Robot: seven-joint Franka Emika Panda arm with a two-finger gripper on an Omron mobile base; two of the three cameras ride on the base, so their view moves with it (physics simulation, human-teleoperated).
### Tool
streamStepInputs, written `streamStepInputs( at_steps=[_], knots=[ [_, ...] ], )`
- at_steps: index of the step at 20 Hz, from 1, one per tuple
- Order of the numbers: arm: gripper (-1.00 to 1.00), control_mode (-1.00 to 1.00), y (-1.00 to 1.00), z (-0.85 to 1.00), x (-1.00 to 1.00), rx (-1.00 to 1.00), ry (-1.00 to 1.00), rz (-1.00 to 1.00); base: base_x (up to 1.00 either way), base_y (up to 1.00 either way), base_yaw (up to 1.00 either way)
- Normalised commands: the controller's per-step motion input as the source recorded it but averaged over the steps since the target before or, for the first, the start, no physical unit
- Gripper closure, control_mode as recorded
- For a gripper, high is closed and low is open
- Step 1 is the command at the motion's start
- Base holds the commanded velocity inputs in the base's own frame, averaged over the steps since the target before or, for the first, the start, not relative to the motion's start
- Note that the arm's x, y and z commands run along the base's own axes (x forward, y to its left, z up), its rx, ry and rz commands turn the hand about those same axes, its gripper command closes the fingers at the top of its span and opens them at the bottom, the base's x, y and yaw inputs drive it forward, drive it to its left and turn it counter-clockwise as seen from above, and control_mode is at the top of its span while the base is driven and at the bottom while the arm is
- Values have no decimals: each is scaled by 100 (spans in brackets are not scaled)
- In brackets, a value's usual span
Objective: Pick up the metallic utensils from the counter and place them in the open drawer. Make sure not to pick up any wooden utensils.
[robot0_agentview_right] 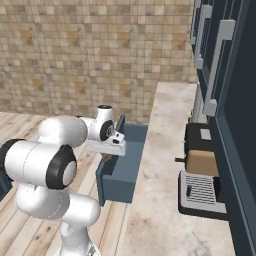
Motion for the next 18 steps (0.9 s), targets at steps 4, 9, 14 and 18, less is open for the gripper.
streamStepInputs(
  at_steps=[4,9,14,18],
  knots=[
    [100,-100,-24,-57,46,7,4,0,0,0,0],
    [100,-100,-17,-33,53,8,0,0,0,0,0],
    [100,-100,0,-28,70,2,0,0,0,0,0],
    [100,-100,1,-45,68,0,0,0,0,0,0]
  ],
)
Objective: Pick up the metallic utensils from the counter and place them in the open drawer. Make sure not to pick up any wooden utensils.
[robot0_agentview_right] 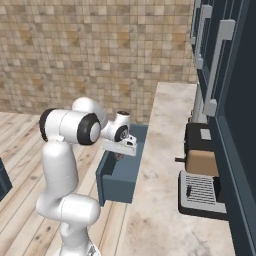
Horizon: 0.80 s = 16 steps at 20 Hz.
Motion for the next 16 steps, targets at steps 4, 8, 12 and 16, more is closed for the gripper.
streamStepInputs(
  at_steps=[4,8,12,16],
  knots=[
    [100,-100,4,-59,40,0,0,0,0,0,0],
    [100,-100,8,-71,18,0,0,0,0,0,0],
    [100,-100,24,-69,23,0,0,0,0,0,0],
    [100,-100,44,-53,16,0,0,1,0,0,0]
  ],
)
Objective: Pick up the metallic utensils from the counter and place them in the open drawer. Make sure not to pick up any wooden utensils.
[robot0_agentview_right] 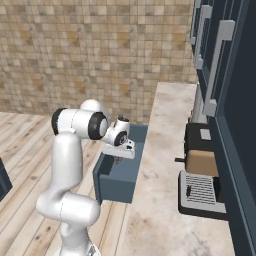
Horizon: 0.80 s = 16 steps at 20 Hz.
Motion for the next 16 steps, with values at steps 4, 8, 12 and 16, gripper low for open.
streamStepInputs(
  at_steps=[4,8,12,16],
  knots=[
    [100,-100,93,-21,3,0,0,0,0,0,0],
    [100,-100,100,-16,-7,0,0,0,0,0,0],
    [100,-100,100,-2,-6,0,0,0,0,0,0],
    [100,-100,10,62,0,3,-16,-4,0,0,0]
  ],
)
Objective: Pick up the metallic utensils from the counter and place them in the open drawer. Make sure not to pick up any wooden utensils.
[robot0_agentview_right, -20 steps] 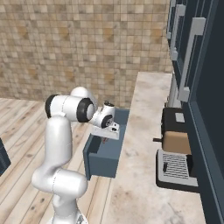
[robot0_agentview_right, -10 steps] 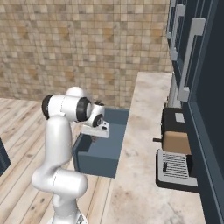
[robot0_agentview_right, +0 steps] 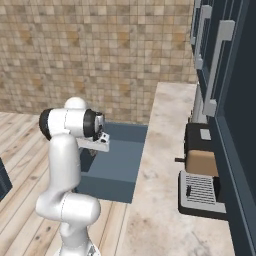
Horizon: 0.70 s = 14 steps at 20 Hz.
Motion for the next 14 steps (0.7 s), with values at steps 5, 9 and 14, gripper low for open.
streamStepInputs(
  at_steps=[5,9,14],
  knots=[
    [100,-100,-91,85,0,20,-20,-10,0,0,0],
    [100,-100,-100,18,6,14,-5,-12,0,0,0],
    [100,-100,-51,-41,32,-1,0,-10,0,0,0]
  ],
)
